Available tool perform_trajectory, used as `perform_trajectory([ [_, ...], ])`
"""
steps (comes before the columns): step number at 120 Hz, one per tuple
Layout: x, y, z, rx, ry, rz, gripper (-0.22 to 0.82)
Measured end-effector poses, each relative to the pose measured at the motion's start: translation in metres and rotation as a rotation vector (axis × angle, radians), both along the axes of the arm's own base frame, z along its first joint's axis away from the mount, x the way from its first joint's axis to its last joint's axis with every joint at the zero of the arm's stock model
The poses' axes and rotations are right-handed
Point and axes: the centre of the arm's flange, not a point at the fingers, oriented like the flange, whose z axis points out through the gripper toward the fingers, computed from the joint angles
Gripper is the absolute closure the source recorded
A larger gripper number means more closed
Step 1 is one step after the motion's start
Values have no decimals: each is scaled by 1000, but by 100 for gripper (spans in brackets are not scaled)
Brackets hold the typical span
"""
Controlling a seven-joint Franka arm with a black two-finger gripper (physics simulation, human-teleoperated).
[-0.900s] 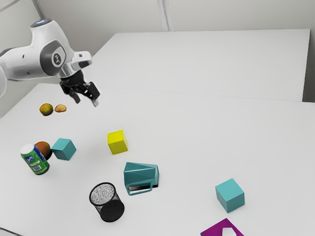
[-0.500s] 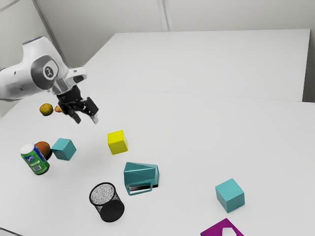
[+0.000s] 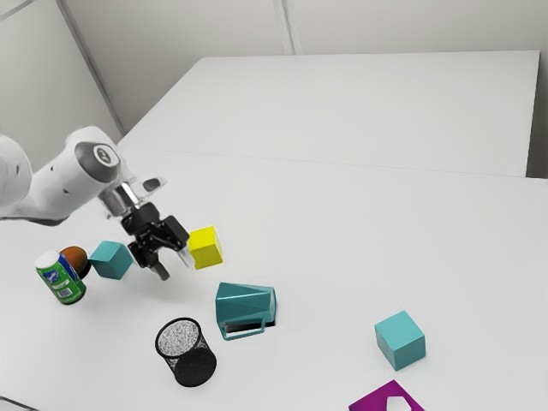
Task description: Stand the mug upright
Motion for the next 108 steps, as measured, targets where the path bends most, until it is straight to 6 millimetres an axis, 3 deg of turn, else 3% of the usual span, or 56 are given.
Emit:
perform_trajectory([
  [43, -29, -18, -32, -209, 66, 111, 0],
  [85, -32, -42, -36, -209, 106, 183, 0],
  [108, -30, -57, -23, -199, 102, 189, 0],
])
